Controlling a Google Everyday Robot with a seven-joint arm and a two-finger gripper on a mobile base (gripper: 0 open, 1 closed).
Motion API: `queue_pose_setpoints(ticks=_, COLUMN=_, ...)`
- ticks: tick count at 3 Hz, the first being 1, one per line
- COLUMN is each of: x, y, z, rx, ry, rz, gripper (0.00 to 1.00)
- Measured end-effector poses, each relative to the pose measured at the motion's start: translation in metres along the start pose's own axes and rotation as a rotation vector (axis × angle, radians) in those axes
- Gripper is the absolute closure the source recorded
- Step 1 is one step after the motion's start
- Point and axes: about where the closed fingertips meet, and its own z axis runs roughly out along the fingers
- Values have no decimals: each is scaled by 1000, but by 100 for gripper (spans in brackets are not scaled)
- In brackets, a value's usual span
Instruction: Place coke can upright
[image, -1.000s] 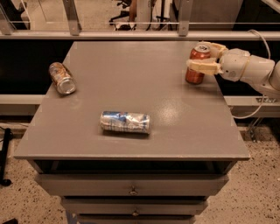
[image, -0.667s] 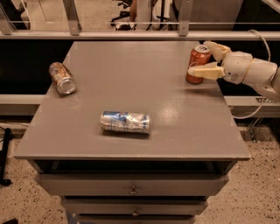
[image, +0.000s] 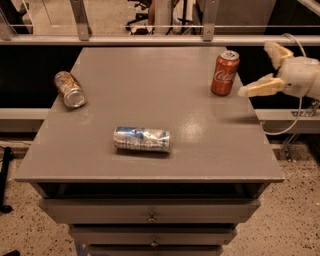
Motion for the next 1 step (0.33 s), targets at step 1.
queue_pose_setpoints(ticks=1, x=-20, y=-10, z=-61, rx=83, ry=8, rz=-21, gripper=0)
